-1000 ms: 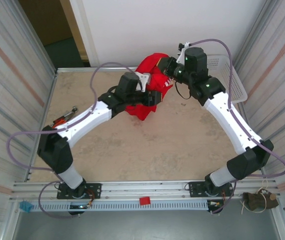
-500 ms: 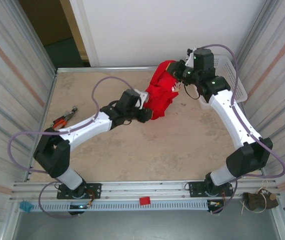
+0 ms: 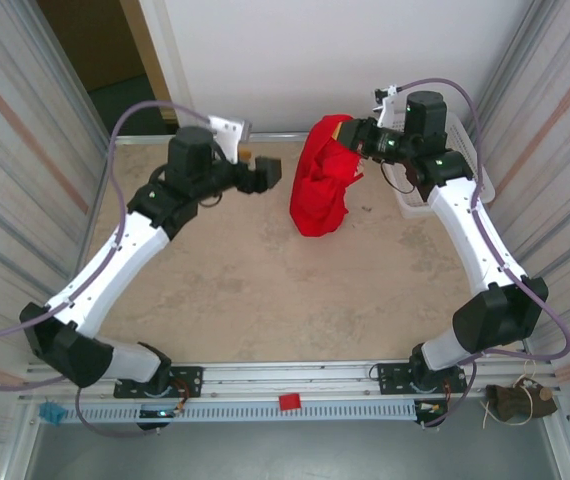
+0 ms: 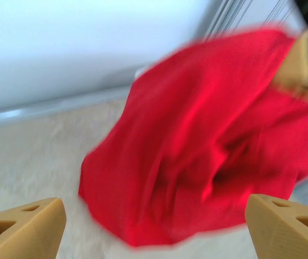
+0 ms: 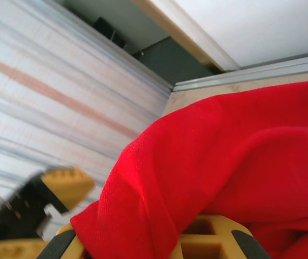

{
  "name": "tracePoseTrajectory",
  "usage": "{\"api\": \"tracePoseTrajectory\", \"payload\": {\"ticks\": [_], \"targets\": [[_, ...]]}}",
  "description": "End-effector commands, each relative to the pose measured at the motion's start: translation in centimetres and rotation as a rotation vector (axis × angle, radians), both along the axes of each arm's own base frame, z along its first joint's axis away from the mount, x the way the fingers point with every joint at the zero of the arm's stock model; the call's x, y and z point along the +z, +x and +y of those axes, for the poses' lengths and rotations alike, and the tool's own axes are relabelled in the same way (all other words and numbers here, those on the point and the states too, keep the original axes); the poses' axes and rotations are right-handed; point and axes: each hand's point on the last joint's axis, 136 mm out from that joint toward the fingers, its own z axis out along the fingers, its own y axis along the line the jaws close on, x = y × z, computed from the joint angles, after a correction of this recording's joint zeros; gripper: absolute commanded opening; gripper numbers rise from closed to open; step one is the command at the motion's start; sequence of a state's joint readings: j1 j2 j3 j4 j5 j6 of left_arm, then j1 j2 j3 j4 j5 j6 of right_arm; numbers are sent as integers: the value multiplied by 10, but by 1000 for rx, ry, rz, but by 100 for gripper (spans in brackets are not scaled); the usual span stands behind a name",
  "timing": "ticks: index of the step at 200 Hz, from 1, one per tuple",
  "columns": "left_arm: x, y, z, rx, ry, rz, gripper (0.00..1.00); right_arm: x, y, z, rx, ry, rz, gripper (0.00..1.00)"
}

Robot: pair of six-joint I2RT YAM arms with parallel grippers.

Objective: Fold the inside-out t-shirt

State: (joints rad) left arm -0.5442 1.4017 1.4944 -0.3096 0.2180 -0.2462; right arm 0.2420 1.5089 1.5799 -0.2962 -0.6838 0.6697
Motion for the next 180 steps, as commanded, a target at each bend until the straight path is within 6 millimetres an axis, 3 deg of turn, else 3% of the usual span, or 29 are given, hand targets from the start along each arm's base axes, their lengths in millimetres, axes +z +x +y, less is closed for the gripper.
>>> {"api": "tracePoseTrajectory", "payload": {"ticks": [1, 37, 94, 105, 120, 140, 148, 174, 178, 180], "targets": [[-7, 15, -29, -100, 23, 3, 87, 17, -13, 9, 79, 7, -82, 0], [-23, 23, -61, -160, 43, -7, 86, 10, -15, 19, 102, 9, -64, 0], [-34, 32, -70, -136, 56, -14, 85, 5, -19, 28, 129, 25, -44, 0], [-38, 36, -70, -117, 66, -10, 74, 5, -19, 28, 131, 29, -41, 0], [-42, 41, -68, -97, 74, -7, 43, 4, -19, 26, 128, 28, -39, 0], [-38, 42, -72, -126, 68, 5, 18, 1, -17, 21, 119, 40, -30, 0], [-35, 42, -74, -138, 70, 6, 0, 1, -17, 18, 117, 51, -26, 0], [-13, 41, -76, -188, 8, 32, 0, -3, -10, 5, 82, 78, -9, 0], [-6, 40, -75, -197, -18, 39, 0, -5, -9, 1, 70, 82, -8, 11], [-3, 40, -74, -202, -33, 44, 0, -5, -7, -2, 57, 83, -6, 24]]}}
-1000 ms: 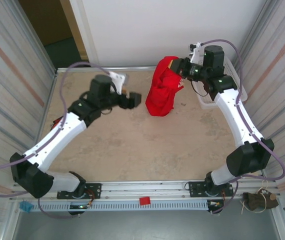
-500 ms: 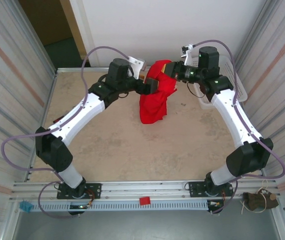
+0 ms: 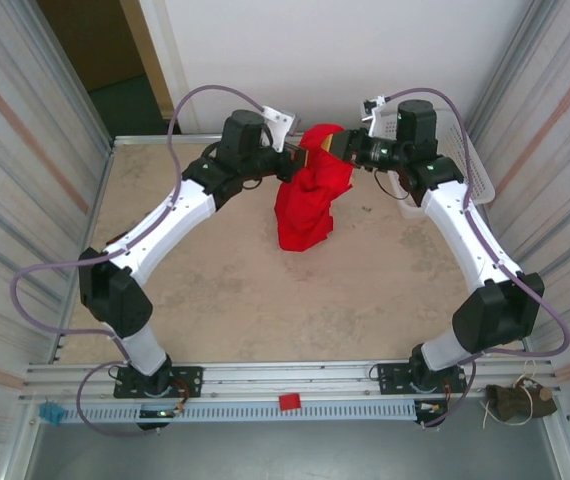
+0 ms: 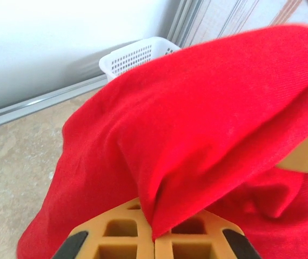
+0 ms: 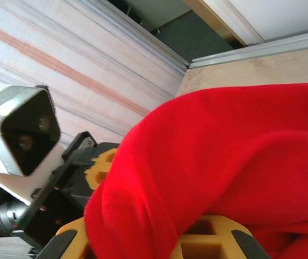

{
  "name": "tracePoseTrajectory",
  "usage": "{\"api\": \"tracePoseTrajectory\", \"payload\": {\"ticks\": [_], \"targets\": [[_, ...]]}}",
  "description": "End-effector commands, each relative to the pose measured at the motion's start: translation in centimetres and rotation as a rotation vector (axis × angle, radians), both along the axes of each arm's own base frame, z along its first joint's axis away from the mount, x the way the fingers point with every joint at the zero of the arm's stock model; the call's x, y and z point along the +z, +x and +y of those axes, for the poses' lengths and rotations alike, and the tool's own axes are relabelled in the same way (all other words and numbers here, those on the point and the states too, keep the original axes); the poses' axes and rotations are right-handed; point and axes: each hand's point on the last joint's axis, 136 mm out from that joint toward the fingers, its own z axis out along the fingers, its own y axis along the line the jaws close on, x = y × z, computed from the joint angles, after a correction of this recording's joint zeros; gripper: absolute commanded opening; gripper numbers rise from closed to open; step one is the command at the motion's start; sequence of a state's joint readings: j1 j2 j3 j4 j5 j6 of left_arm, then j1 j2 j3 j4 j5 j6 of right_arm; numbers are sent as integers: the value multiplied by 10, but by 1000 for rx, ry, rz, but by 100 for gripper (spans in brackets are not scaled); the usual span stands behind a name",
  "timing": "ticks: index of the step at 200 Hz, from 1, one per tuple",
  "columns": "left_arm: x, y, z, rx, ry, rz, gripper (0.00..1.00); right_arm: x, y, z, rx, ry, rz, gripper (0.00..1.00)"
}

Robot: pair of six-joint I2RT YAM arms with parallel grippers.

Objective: Fold the inside-out t-shirt

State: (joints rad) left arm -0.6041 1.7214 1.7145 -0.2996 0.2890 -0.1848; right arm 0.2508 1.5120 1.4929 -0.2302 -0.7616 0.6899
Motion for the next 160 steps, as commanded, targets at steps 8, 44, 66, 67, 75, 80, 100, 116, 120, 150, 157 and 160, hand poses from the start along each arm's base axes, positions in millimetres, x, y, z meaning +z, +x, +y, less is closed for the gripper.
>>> {"api": "tracePoseTrajectory", "payload": {"ticks": [8, 44, 66, 67, 75, 80, 100, 116, 120, 150, 157, 160], "targets": [[54, -4, 7, -68, -161, 31, 0, 11, 7, -26, -71, 51, -33, 49], [115, -6, 33, -138, -452, 133, 0, -57, 32, -72, -243, 41, 108, 81], [129, -2, 45, -153, -553, 186, 0, -89, 28, -66, -241, 38, 179, 74], [129, -2, 46, -155, -558, 188, 0, -89, 27, -66, -241, 38, 179, 73], [131, -1, 49, -156, -580, 211, 0, -88, 22, -61, -230, 43, 177, 66], [131, 0, 52, -151, -585, 224, 0, -83, 17, -58, -222, 45, 166, 63], [127, -1, 56, -132, -579, 239, 0, -51, -11, -46, -228, -34, 47, 65], [126, -3, 57, -129, -582, 246, 0, -28, -30, -29, -223, -139, -66, 74], [127, -4, 57, -127, -584, 249, 0, -24, -33, -25, -217, -164, -87, 75], [130, -6, 55, -135, -602, 266, 0, -12, -26, 4, -204, -257, -164, 78], [131, -8, 54, -141, -603, 268, 0, -12, -20, 10, -195, -259, -167, 77], [132, -8, 54, -140, -604, 267, 0, -13, -17, 12, -193, -262, -166, 76]]}}
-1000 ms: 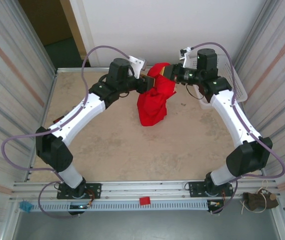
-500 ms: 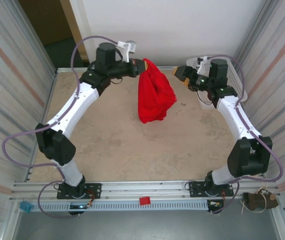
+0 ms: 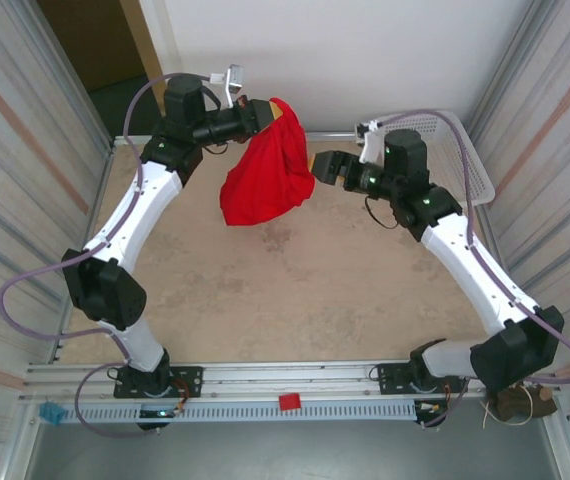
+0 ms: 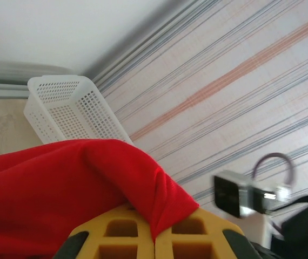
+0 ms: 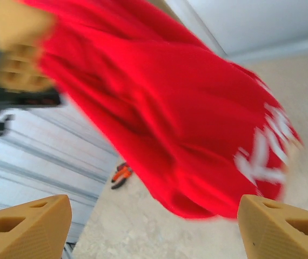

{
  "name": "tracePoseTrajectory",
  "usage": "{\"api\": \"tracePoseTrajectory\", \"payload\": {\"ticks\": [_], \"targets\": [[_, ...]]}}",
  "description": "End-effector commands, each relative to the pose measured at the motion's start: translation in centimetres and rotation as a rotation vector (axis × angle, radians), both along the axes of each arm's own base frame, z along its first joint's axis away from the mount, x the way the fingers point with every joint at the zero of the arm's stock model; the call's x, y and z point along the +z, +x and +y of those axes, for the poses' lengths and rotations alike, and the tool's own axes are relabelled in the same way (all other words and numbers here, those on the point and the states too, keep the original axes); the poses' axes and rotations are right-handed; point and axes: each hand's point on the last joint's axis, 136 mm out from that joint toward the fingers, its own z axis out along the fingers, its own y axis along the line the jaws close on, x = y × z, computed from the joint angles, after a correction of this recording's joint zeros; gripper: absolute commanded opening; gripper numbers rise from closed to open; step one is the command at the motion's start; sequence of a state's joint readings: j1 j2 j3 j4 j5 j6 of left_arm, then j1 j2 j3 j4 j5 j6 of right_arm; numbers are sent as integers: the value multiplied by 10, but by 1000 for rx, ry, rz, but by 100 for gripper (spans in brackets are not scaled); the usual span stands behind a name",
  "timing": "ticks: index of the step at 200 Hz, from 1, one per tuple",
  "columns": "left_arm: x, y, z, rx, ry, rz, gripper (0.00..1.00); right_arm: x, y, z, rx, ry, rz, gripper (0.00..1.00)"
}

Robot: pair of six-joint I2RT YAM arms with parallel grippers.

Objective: Fold the inside-out t-shirt

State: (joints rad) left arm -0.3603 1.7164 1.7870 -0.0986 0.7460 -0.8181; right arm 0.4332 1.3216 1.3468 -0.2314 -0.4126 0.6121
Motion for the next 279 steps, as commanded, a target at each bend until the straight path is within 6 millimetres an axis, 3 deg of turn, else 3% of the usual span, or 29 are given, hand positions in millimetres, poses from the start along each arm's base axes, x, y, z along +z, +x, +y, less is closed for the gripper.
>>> {"api": "tracePoseTrajectory", "payload": {"ticks": [1, 36, 58, 64, 85, 105, 139, 165, 179, 201, 222, 236, 254, 279], "targets": [[44, -28, -1, -54, -71, -89, 0, -15, 26, -2, -68, -128, -27, 76], [52, -33, -3, -61, -88, -88, 0, -28, 50, 28, -1, -164, 6, 66], [51, -29, -2, -50, -95, -74, 0, -40, 56, 34, 13, -170, 30, 60], [50, -28, -2, -44, -98, -69, 0, -43, 56, 34, 17, -176, 35, 51], [44, -22, -1, -31, -109, -46, 0, -42, 53, 28, 47, -163, 44, 0], [29, -11, 9, -5, -106, -11, 0, -16, 42, 10, 86, -84, 19, 0], [-11, 12, 32, 76, -58, 46, 0, 63, 15, -25, 227, 175, -72, 0], [-37, 33, 41, 104, -23, 92, 0, 113, -12, -26, 409, 303, -162, 0], [-49, 41, 43, 111, 11, 106, 24, 128, -21, -22, 469, 337, -184, 0], [-48, 35, 49, 130, 77, 51, 51, 131, -19, -19, 479, 344, -177, 0], [-40, 10, 66, 212, 198, -56, 57, 125, -13, -22, 462, 348, -151, 0], [-35, -14, 66, 262, 303, -167, 63, 121, -10, -20, 462, 352, -135, 0], [-29, -46, 40, 226, 394, -293, 65, 117, -5, -16, 459, 358, -114, 0], [-33, -71, 4, 171, 471, -422, 67, 111, 3, -14, 435, 363, -86, 0]]}}
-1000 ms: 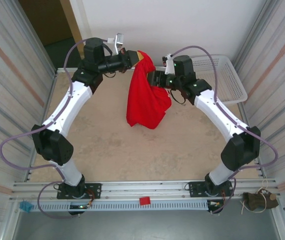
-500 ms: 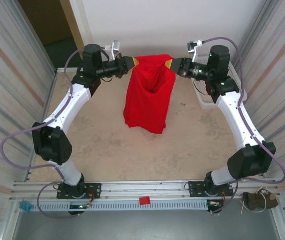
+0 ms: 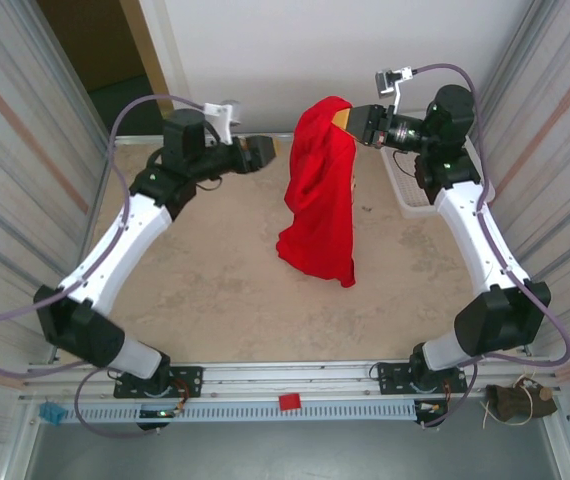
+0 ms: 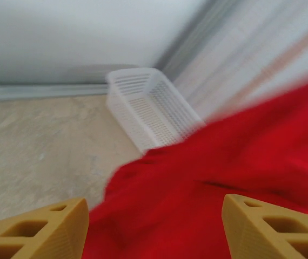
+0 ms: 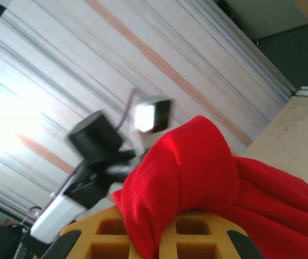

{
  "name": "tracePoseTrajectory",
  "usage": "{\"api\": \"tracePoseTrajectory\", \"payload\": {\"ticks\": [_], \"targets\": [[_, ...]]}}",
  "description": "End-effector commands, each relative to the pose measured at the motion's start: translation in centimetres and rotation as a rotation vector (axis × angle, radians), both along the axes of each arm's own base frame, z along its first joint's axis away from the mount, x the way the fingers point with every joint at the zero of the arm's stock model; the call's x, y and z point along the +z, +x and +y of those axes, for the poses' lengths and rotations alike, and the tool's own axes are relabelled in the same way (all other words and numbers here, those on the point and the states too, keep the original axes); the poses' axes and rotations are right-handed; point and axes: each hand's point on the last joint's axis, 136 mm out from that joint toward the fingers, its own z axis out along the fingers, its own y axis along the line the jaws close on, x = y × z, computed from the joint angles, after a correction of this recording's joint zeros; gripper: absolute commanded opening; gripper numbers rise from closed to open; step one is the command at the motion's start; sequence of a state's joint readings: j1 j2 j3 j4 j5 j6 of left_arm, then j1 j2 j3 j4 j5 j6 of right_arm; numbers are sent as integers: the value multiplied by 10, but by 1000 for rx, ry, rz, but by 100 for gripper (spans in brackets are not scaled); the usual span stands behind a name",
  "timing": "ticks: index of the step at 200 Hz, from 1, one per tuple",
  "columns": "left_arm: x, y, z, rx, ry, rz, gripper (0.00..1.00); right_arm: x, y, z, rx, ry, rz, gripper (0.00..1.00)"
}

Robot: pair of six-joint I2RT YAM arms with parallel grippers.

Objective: Fold the inside-out t-shirt

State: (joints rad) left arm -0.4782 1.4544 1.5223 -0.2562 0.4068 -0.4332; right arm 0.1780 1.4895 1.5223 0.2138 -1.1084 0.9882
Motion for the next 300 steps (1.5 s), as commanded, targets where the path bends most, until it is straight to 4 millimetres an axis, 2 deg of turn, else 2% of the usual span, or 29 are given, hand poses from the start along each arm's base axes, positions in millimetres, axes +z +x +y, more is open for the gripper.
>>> {"api": "tracePoseTrajectory", "payload": {"ticks": [1, 17, 33, 84, 95, 107, 123, 132, 148, 152, 153, 155, 163, 168, 176, 199, 218, 227, 249, 269, 300], "targets": [[7, -18, -13, 3, 162, -213, 67, 11, -1, 4, 16, 14, -23, 0], [5, -26, -35, -36, 187, -263, 70, 6, 3, 6, 8, 12, -6, 0], [-3, -23, -49, -61, 208, -245, 70, 4, 7, 8, 0, 12, 6, 0], [-34, 2, -62, -34, 276, -185, 69, 4, 8, 11, -6, 18, 18, 0], [-37, 8, -68, -43, 288, -171, 63, 6, 8, 11, -7, 20, 14, 0], [-39, 13, -71, -54, 305, -169, 37, 4, 12, 7, -24, 19, 22, 0], [-14, 7, -68, -102, 269, -210, 0, -7, 28, -11, -100, 16, 55, 0], [8, -1, -64, -156, 219, -239, 0, -23, 44, -24, -160, -1, 89, 0], [53, -21, -54, -332, 16, -242, 0, -71, 79, -46, -280, -70, 190, 0], [63, -25, -51, -373, -35, -242, 0, -85, 88, -51, -316, -96, 217, 5], [64, -25, -50, -382, -45, -236, 0, -88, 89, -51, -316, -102, 224, 12], [69, -27, -50, -402, -70, -240, 0, -95, 93, -53, -329, -112, 235, 19], [86, -30, -40, -464, -161, -240, 0, -118, 105, -56, -359, -149, 281, 41], [94, -30, -35, -496, -215, -237, 0, -127, 108, -56, -359, -158, 301, 47], [104, -27, -28, -522, -285, -225, 0, -133, 107, -55, -353, -155, 318, 51], [113, -21, -16, -552, -357, -210, 0, -120, 82, -61, -396, -158, 282, 54], [111, -22, -17, -582, -351, -206, 0, -86, 48, -60, -435, -190, 186, 54], [111, -22, -17, -585, -352, -204, 0, -71, 35, -51, -440, -212, 130, 55], [110, -21, -18, -597, -352, -196, 0, -43, 9, -14, -395, -288, -9, 59], [112, -20, -19, -607, -362, -187, 0, -36, 7, 16, -346, -363, -92, 63], [114, -22, -20, -612, -369, -182, 0, -44, 18, 44, -281, -376, -99, 63]]}}
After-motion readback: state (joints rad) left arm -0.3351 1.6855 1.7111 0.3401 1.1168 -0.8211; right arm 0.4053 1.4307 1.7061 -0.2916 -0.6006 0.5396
